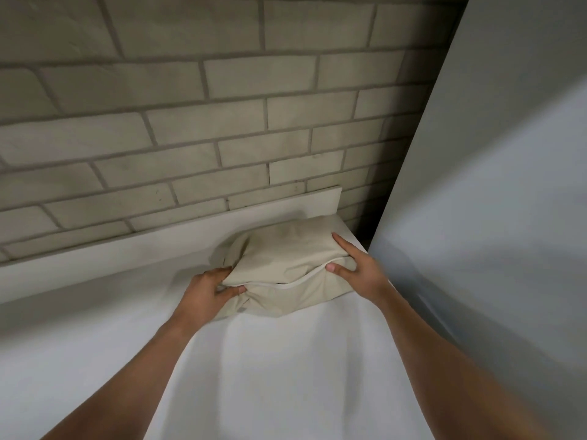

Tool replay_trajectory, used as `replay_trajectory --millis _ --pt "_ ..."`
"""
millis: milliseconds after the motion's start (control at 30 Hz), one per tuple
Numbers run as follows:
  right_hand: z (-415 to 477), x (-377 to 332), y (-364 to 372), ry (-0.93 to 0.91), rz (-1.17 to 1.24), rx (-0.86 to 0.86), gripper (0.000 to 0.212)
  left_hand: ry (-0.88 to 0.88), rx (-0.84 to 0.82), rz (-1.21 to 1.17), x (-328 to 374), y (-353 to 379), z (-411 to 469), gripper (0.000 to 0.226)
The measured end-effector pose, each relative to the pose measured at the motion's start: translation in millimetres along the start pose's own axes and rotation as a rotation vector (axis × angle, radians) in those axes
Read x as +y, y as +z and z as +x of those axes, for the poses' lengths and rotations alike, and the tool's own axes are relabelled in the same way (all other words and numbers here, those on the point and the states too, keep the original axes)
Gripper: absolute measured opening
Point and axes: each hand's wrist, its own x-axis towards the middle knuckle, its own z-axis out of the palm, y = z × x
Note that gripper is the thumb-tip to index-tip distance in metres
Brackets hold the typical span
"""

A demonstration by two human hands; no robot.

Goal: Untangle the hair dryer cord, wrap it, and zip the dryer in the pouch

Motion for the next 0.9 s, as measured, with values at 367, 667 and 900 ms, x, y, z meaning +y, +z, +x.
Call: replay_trajectory --millis 367,667,900 --pt "45.2 20.3 14.0 0.090 -0.024 -0.064 0.072 -0.046 -0.076 0.069 1.7 -3.6 49.9 0.038" --pt "55.9 8.9 9.8 0.162 -0.406 -0.171 0.083 -0.075 -0.258 0.262 4.7 -15.9 58.5 0.059" --pt "11.3 -14.3 -7.5 0.142 -0.480 -0.065 0.086 -0.185 -0.364 0.428 30.0 -42.4 42.4 0.126"
